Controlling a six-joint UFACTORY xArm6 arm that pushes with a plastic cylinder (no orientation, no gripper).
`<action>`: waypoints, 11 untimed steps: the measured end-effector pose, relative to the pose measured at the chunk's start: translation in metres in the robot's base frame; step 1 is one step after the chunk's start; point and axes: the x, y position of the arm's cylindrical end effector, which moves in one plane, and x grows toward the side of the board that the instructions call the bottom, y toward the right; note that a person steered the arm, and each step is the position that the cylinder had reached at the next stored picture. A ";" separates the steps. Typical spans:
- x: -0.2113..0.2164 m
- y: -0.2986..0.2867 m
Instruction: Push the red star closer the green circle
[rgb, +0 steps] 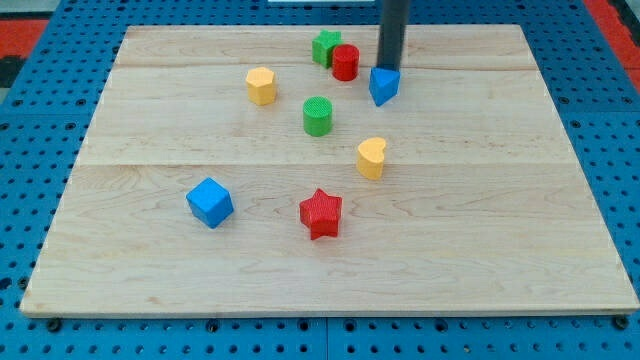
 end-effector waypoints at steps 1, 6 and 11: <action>0.073 -0.008; 0.214 -0.120; 0.145 -0.091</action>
